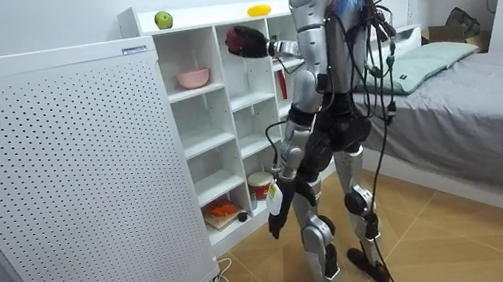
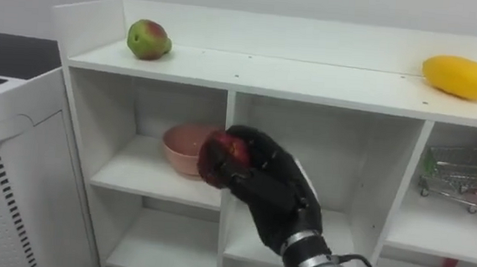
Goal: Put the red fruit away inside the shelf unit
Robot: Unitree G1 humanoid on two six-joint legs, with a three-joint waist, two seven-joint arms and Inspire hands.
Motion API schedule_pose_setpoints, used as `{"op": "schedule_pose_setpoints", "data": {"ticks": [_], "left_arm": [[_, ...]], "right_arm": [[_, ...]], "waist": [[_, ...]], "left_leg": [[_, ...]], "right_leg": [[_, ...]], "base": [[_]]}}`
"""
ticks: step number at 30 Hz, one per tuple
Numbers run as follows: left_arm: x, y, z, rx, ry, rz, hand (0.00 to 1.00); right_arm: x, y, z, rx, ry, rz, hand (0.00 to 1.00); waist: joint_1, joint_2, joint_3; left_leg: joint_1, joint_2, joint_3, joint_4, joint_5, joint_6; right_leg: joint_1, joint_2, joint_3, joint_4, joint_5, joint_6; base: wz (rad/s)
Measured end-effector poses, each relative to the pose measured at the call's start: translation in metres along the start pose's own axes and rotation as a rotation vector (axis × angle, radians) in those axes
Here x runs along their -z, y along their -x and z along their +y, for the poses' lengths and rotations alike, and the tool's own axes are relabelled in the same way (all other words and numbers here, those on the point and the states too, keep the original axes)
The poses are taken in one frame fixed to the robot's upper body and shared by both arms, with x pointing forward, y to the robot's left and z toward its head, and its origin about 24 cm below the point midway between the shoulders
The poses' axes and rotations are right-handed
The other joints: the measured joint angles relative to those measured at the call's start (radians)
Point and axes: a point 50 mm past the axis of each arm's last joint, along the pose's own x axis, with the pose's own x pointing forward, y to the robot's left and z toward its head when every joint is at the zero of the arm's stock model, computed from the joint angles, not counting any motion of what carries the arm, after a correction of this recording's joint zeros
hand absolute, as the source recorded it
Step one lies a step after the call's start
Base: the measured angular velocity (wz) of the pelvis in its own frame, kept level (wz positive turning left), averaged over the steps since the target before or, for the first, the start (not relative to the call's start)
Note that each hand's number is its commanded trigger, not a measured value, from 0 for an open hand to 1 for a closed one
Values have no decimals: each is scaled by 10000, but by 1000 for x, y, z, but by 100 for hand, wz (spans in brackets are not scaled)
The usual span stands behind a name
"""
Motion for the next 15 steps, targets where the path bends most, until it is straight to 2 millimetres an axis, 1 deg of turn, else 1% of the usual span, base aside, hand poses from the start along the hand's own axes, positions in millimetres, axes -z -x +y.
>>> {"op": "schedule_pose_setpoints", "data": {"ticks": [2,3,4,5,8,9,11,14,15], "left_arm": [[-7,-1,3,-164,-98,-177,0],[-9,-1,3,-164,-55,-208,0],[-13,-2,4,-131,-43,-242,0],[-18,-2,4,-143,-49,-332,0],[-27,-3,6,-336,164,-523,0],[-27,-3,5,-335,304,-526,0],[-27,-3,3,-352,366,-521,0],[-29,-2,0,-263,484,-611,0],[-29,-2,-1,-239,534,-605,0]], "right_arm": [[16,4,-11,526,-351,566,100],[20,5,-14,708,-563,678,100],[30,8,-25,1244,-1003,983,100],[40,13,-37,1819,-1058,1380,100],[55,24,-54,2757,-1103,2026,100],[60,29,-60,3035,-1135,2235,100],[66,34,-67,3443,-1395,2441,100],[67,35,-69,3617,-1935,2324,100],[67,36,-70,3677,-2014,2332,100]], "waist": [[-33,71,45],[-55,101,67],[-115,152,98],[-150,212,131],[-179,302,168],[-254,320,169],[-260,336,168],[-272,342,173],[-274,343,173]], "left_leg": [[-422,-2,46,174,21,30],[-551,-6,43,249,24,35],[-758,-21,43,355,36,56],[-960,-38,41,477,42,67],[-1530,-49,43,710,72,116],[-1665,-49,43,803,75,119],[-1903,-45,58,922,74,120],[-2520,-14,148,1232,75,124],[-2597,-14,150,1296,75,124]], "right_leg": [[-478,-41,42,240,0,0],[-602,-55,38,313,0,0],[-815,-87,32,429,1,0],[-1018,-124,25,568,0,1],[-1621,-173,47,895,1,1],[-1766,-182,49,982,0,0],[-2065,-195,81,1176,-12,-4],[-2791,-225,181,1612,-41,-53],[-2871,-223,211,1673,-45,-57]], "base": [[-7],[0],[0],[0],[0],[0],[-5],[-11],[-8]]}}
